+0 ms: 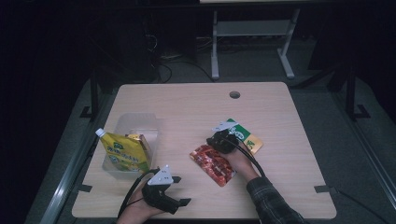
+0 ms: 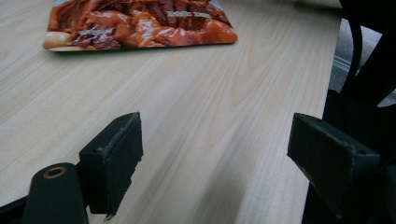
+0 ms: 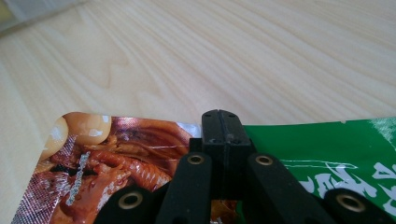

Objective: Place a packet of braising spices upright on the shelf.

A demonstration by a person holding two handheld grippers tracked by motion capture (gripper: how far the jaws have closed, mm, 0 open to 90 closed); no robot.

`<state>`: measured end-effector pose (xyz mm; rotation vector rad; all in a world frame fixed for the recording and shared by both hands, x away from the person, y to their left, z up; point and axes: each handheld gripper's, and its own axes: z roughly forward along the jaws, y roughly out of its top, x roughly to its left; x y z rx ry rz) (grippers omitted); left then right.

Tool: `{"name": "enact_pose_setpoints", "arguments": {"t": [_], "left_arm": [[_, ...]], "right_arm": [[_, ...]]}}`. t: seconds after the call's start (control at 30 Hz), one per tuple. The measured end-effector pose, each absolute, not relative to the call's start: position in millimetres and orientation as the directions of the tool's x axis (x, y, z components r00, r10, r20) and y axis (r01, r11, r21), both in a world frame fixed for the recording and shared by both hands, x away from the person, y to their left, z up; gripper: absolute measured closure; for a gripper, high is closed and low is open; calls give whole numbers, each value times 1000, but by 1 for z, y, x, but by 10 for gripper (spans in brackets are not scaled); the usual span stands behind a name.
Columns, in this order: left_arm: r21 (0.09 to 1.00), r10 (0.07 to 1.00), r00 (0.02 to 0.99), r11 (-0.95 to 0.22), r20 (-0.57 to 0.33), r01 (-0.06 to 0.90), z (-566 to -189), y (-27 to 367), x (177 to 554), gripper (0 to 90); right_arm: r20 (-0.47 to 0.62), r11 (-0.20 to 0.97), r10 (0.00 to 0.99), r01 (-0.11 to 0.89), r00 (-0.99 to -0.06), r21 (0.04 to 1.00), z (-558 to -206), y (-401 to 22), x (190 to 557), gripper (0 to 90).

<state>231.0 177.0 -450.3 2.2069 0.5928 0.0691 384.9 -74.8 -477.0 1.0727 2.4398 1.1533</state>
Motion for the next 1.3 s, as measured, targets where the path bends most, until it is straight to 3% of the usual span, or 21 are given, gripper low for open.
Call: {"name": "enact_pose_setpoints", "arguments": {"t": [0.2, 0.3, 0.63, 0.87, 1.3], "left_arm": [[743, 431, 891, -547, -145, 386, -449, 177, 231, 176], [745, 431, 890, -544, -148, 387, -450, 178, 232, 176], [748, 436, 889, -540, -143, 386, -449, 179, 235, 176], [750, 431, 891, -540, -144, 383, -449, 177, 235, 176], [752, 437, 888, -536, -143, 385, -448, 177, 235, 176]], "right_arm": [[69, 467, 671, 493, -738, 734, -468, -79, 386, 900], [52, 458, 680, 479, -731, 749, -453, -100, 394, 900], [48, 368, 808, 566, -587, 738, -452, -187, 416, 900], [35, 410, 808, 604, -588, 683, -468, -188, 422, 900], [53, 425, 789, 607, -611, 671, -468, -190, 419, 900]]}}
